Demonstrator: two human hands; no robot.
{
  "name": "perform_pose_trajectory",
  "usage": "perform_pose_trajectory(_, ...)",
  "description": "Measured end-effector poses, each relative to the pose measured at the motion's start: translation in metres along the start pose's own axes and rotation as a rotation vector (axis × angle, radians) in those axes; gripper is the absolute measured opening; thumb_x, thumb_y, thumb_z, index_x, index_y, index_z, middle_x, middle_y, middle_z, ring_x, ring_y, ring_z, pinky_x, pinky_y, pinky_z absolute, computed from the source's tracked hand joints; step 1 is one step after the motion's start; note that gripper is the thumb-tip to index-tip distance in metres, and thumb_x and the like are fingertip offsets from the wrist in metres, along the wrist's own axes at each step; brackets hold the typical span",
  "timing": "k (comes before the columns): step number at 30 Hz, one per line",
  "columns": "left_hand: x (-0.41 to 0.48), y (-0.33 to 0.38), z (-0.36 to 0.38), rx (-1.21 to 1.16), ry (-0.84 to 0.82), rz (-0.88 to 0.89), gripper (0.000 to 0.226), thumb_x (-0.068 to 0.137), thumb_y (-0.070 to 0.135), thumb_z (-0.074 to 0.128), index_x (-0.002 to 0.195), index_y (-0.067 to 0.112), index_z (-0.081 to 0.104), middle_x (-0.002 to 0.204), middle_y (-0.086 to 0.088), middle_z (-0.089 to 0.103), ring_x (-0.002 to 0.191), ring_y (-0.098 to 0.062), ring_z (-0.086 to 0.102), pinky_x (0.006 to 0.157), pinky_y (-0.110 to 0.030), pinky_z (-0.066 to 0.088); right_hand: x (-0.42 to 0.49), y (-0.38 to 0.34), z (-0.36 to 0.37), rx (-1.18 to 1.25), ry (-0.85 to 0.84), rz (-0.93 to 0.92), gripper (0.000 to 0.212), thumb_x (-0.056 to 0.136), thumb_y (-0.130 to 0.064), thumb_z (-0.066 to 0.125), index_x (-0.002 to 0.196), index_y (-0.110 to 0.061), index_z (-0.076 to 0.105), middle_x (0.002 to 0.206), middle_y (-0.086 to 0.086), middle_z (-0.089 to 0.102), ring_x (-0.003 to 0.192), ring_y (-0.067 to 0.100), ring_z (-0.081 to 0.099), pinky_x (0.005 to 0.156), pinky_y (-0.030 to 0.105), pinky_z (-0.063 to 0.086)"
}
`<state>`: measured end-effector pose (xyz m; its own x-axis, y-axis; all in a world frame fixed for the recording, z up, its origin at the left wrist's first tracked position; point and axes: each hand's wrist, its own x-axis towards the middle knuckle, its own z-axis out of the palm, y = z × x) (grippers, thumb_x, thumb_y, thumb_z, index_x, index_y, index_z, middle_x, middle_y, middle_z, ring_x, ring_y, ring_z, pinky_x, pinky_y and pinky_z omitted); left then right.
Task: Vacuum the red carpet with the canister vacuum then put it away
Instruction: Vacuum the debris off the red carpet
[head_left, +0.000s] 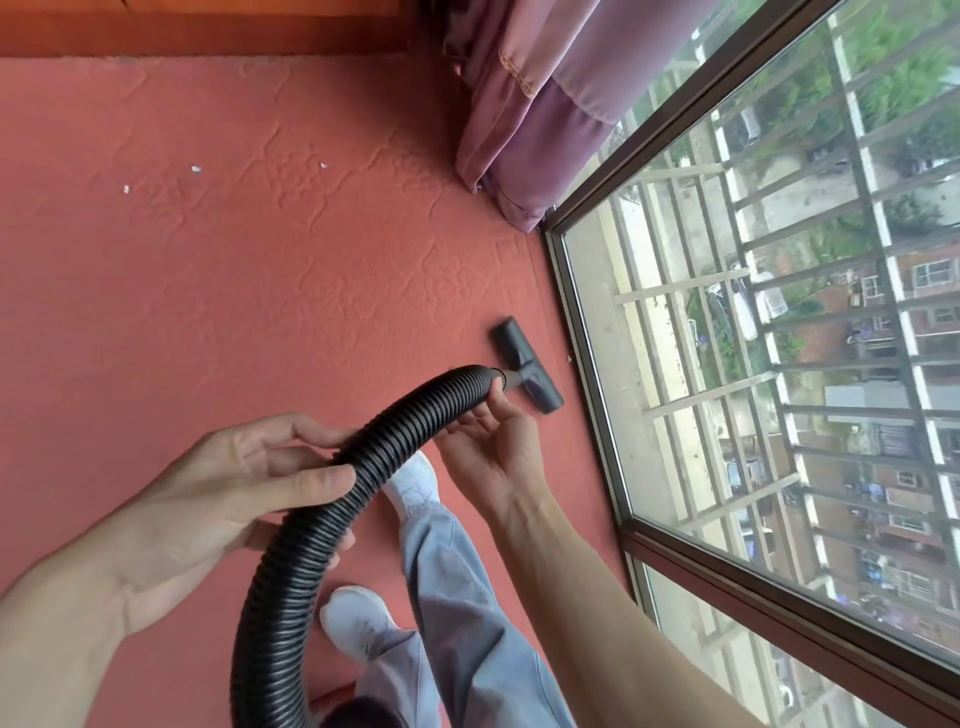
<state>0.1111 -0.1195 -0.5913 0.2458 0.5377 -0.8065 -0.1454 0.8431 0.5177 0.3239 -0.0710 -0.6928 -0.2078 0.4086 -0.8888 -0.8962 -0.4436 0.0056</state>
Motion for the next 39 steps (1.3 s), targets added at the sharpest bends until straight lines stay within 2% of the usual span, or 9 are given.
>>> perform_pose_trajectory(3, -0.002, -0.003, 0.006, -0.006, 0.024, 0.020, 0.056, 0.048, 0.034, 0.090, 0.099, 0.016, 0.075, 0.096, -0.024, 0.072, 0.078, -0.044, 0.072, 0.082, -0.061, 0.056, 0.000, -0.003, 0.002, 0.011, 0.023, -0.015, 0.021, 0.086, -0.015, 0.063, 0.099, 0.000, 0.058, 0.092, 0.012, 0.058, 0.100, 0.022, 0.055, 0.113, 0.036, 0.035)
perform_pose_trajectory(6, -0.003, -0.004, 0.012, -0.025, 0.008, 0.038, 0.054, 0.050, 0.033, 0.089, 0.100, 0.017, 0.076, 0.095, -0.023, 0.073, 0.077, -0.042, 0.072, 0.082, -0.061, 0.056, -0.008, -0.013, 0.005, 0.020, 0.012, -0.033, 0.019, 0.095, -0.018, 0.057, 0.097, 0.001, 0.059, 0.089, 0.012, 0.060, 0.092, 0.022, 0.058, 0.112, 0.036, 0.036)
perform_pose_trajectory(10, 0.002, -0.006, 0.019, -0.023, 0.019, 0.043, 0.040, 0.065, 0.027, 0.091, 0.101, 0.019, 0.077, 0.096, -0.020, 0.074, 0.080, -0.042, 0.072, 0.090, -0.067, 0.050, -0.011, -0.024, 0.003, 0.026, 0.019, -0.060, 0.019, 0.096, -0.017, 0.057, 0.098, 0.002, 0.059, 0.091, 0.014, 0.061, 0.100, 0.023, 0.058, 0.112, 0.037, 0.036)
perform_pose_trajectory(14, 0.015, -0.002, 0.039, 0.020, 0.064, 0.087, 0.036, 0.069, 0.033, 0.088, 0.103, 0.027, 0.078, 0.097, -0.015, 0.076, 0.087, -0.039, 0.073, 0.092, -0.061, 0.054, 0.000, -0.036, 0.000, 0.065, 0.003, -0.101, 0.021, 0.096, -0.018, 0.055, 0.105, 0.001, 0.058, 0.098, 0.014, 0.062, 0.103, 0.025, 0.060, 0.111, 0.037, 0.038)
perform_pose_trajectory(20, 0.032, 0.005, 0.054, -0.031, 0.179, 0.182, 0.045, 0.059, 0.039, 0.083, 0.103, 0.029, 0.078, 0.092, -0.012, 0.077, 0.084, -0.031, 0.072, 0.096, -0.062, 0.052, 0.031, -0.044, 0.013, 0.031, -0.062, -0.121, 0.026, 0.094, -0.017, 0.057, 0.111, 0.003, 0.054, 0.116, 0.015, 0.056, 0.135, 0.025, 0.045, 0.116, 0.040, 0.032)
perform_pose_trajectory(28, 0.028, 0.002, 0.044, -0.018, 0.210, 0.202, 0.046, 0.057, 0.041, 0.084, 0.101, 0.030, 0.078, 0.092, -0.011, 0.077, 0.091, -0.038, 0.073, 0.095, -0.061, 0.053, 0.038, -0.032, 0.010, 0.016, -0.067, -0.115, 0.035, 0.090, -0.014, 0.058, 0.122, 0.000, 0.050, 0.123, 0.013, 0.051, 0.138, 0.023, 0.042, 0.115, 0.040, 0.031)
perform_pose_trajectory(30, 0.024, 0.001, 0.041, 0.002, 0.200, 0.195, 0.045, 0.058, 0.039, 0.083, 0.102, 0.028, 0.079, 0.092, -0.010, 0.077, 0.089, -0.036, 0.074, 0.094, -0.059, 0.054, 0.033, -0.027, 0.009, 0.018, -0.060, -0.116, 0.027, 0.095, -0.015, 0.055, 0.117, 0.000, 0.053, 0.118, 0.014, 0.055, 0.134, 0.024, 0.046, 0.114, 0.040, 0.034)
perform_pose_trajectory(34, 0.013, 0.000, 0.027, 0.035, 0.115, 0.175, 0.037, 0.066, 0.025, 0.080, 0.103, 0.025, 0.079, 0.096, -0.013, 0.077, 0.085, -0.038, 0.075, 0.085, -0.051, 0.059, 0.007, -0.017, 0.000, 0.031, -0.096, -0.083, 0.018, 0.098, -0.018, 0.050, 0.099, -0.001, 0.059, 0.094, 0.016, 0.064, 0.098, 0.028, 0.062, 0.092, 0.041, 0.046)
perform_pose_trajectory(39, 0.002, -0.005, 0.010, 0.047, 0.035, 0.132, 0.039, 0.066, 0.031, 0.090, 0.103, 0.025, 0.079, 0.095, -0.018, 0.076, 0.079, -0.040, 0.074, 0.067, -0.039, 0.062, -0.008, -0.005, -0.009, 0.009, -0.111, -0.006, 0.030, 0.091, -0.019, 0.051, 0.115, -0.004, 0.055, 0.099, 0.017, 0.065, 0.094, 0.031, 0.063, 0.095, 0.042, 0.045)
